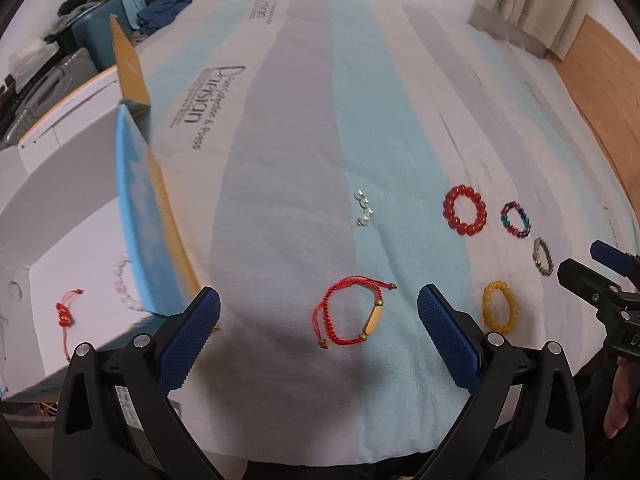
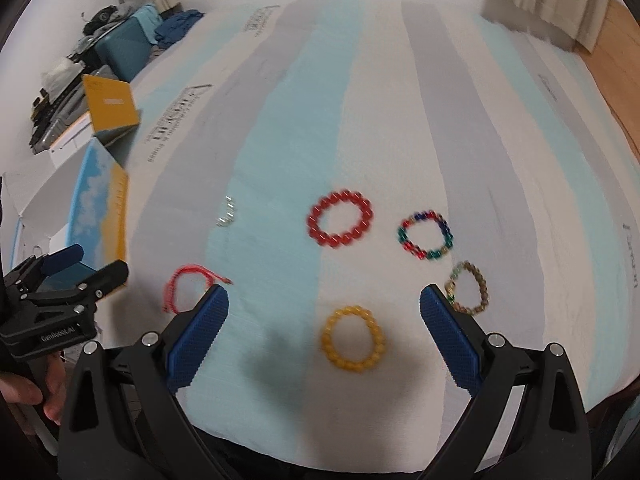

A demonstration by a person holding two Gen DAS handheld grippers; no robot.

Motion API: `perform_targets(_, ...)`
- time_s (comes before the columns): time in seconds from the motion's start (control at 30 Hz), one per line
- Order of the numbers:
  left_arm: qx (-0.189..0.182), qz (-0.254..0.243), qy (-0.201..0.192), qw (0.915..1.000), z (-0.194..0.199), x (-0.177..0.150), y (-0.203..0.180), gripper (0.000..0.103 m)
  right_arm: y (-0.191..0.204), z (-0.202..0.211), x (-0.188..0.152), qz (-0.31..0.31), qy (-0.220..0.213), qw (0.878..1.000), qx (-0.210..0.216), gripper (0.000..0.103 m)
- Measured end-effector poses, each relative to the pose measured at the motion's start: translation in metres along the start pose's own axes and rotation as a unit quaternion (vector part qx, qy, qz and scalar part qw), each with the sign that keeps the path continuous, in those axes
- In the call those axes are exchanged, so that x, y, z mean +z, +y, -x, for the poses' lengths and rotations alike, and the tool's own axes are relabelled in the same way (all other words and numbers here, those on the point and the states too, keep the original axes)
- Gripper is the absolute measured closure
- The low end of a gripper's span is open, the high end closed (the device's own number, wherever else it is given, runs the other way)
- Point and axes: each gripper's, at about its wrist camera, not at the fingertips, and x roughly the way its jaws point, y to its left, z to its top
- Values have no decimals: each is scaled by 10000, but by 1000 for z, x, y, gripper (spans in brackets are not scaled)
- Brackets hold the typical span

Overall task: Organize jewelry
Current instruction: 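Move both open tools back over the remaining bracelets on the bed, then grasp the yellow bead bracelet with the right tool while the left tool grasps the red string bracelet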

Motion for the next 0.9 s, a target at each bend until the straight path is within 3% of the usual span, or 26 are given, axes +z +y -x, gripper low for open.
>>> perform_targets(0.67,203,-36,455,9988,-76,-22,-6,8,-46,-68,-45,-214,479,9985,-172,14)
perform_targets(0.9,191,18,599,9980,-92,-27,-3,20,-52,-85,-55,-239,645,9974,-213,21)
